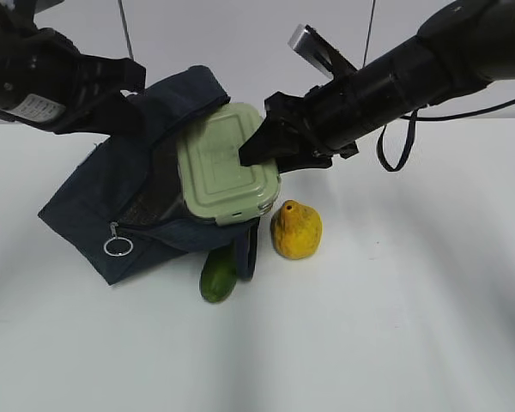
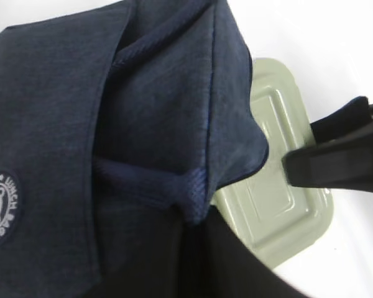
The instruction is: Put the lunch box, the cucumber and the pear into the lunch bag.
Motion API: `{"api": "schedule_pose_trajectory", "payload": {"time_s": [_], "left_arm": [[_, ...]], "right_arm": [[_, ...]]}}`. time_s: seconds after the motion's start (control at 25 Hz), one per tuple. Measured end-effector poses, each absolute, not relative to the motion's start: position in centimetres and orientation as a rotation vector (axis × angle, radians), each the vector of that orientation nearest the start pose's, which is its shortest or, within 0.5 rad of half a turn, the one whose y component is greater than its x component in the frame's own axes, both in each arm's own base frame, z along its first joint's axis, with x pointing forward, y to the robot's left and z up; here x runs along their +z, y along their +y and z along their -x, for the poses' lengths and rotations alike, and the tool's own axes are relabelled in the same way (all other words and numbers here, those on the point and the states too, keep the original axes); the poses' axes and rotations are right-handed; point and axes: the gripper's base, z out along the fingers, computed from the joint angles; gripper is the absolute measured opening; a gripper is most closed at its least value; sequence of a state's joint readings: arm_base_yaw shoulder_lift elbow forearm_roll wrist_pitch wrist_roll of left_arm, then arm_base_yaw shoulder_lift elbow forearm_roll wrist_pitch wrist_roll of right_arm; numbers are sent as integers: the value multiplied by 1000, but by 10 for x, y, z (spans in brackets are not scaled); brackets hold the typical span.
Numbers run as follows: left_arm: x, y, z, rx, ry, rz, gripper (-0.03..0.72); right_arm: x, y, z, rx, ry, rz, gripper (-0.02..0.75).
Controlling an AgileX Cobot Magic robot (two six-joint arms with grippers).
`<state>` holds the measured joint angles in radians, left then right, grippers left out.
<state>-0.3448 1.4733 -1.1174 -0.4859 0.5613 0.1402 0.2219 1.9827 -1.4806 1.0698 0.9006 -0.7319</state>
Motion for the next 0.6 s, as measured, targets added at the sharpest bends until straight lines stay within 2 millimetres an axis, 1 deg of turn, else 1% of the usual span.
{"api": "schedule_pose_trajectory", "payload": {"time_s": [0.24,0.36,0.52,0.6], "left_arm": [[301,-131,-295,-621,2386,-184,3],[302,-131,-295,-628,2385,-178,3],[302,-132,-294,-654,2384,-157,3],[302,-133,-294,-663,2384,-150,3]], "right_arm": [[236,157,-405,1139,2386,335,382],[237,158,-406,1138,2375,316,382],[237,168,-404,1133,2369,325,382],[237,177,-402,1133,2364,337,382]]}}
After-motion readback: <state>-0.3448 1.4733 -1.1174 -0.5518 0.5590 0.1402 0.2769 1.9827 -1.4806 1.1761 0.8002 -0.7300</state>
